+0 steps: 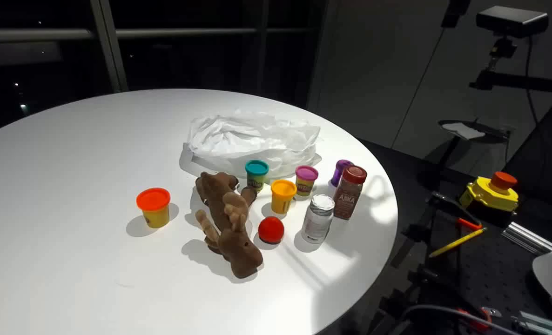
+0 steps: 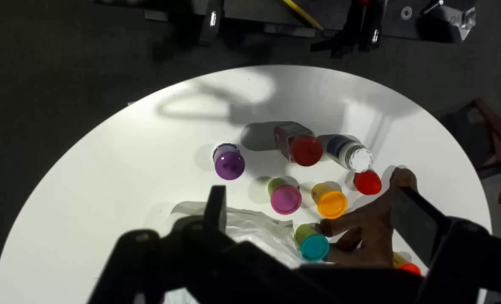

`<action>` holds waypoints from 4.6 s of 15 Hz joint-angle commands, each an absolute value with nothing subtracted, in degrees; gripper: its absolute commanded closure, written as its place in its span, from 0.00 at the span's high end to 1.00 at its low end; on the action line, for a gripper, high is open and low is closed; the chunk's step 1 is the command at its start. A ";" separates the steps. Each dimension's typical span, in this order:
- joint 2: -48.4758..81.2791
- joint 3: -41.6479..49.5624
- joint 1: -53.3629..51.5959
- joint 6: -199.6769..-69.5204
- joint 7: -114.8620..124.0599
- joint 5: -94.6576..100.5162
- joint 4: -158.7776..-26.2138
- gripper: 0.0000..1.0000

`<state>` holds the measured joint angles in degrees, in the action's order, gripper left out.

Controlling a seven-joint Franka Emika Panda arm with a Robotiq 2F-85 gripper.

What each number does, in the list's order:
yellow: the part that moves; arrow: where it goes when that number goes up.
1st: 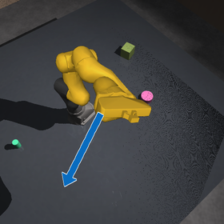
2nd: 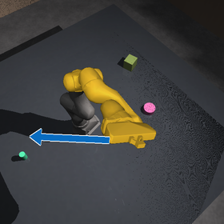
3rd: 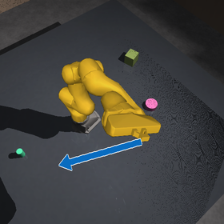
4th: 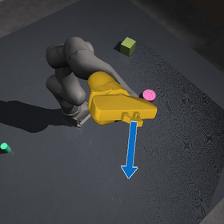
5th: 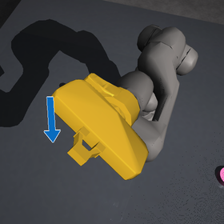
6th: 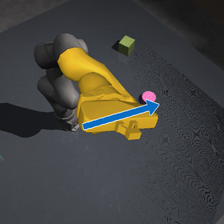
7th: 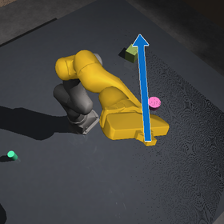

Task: Put all the contents on the table into the plastic bag.

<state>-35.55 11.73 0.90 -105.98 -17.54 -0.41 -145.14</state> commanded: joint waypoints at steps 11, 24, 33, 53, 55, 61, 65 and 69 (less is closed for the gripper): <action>-35.72 11.13 1.60 -105.87 -17.85 -0.76 -144.54 1.00; -24.55 6.69 1.40 -124.35 -14.08 2.15 -153.54 1.00; -4.64 4.06 2.89 -153.01 -5.82 7.82 -157.67 1.00; 15.74 -4.54 11.73 -171.54 -13.90 -4.90 -150.92 0.58; 15.35 -3.18 11.26 -171.89 -12.65 -3.61 -151.34 0.42; 12.27 -1.14 11.31 -170.41 -11.64 -3.55 -152.65 0.25; 3.33 1.81 7.18 -159.19 -6.34 -0.79 -151.40 0.25; -2.55 0.42 3.89 -146.02 -2.10 1.20 -143.88 0.25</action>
